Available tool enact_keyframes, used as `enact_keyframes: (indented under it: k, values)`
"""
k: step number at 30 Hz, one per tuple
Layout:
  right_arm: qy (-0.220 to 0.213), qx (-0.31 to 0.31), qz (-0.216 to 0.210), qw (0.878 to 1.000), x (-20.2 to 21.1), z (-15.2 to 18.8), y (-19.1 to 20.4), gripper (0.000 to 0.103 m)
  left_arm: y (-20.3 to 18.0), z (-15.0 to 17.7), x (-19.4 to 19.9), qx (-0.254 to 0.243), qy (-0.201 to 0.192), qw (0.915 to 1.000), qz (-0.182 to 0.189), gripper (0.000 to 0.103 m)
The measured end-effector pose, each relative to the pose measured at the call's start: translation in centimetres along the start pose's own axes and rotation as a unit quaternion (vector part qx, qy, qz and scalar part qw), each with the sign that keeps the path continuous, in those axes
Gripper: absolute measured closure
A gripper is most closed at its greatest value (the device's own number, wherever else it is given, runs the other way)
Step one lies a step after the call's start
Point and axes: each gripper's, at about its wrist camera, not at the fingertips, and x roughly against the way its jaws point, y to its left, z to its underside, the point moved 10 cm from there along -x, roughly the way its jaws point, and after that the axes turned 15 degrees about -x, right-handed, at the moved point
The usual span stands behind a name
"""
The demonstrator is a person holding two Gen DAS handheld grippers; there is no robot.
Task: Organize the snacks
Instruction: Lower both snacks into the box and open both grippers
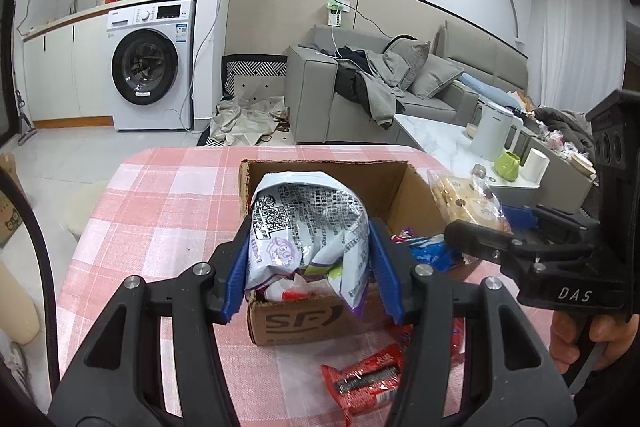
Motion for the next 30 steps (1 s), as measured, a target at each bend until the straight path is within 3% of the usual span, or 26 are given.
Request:
enact_keyframes:
  k: [16,30]
  values:
    - [0.015,0.01,0.006,1.0,-3.4,-0.3,0.1,0.034,-0.3,-0.4,-5.0,-0.026,0.02,0.9994,-0.011,0.052]
    - [0.013,0.011,0.041,0.999,-6.0,0.0,0.4,0.034,2.3,0.5,-8.1,-0.003,0.038,0.9991,-0.016,0.051]
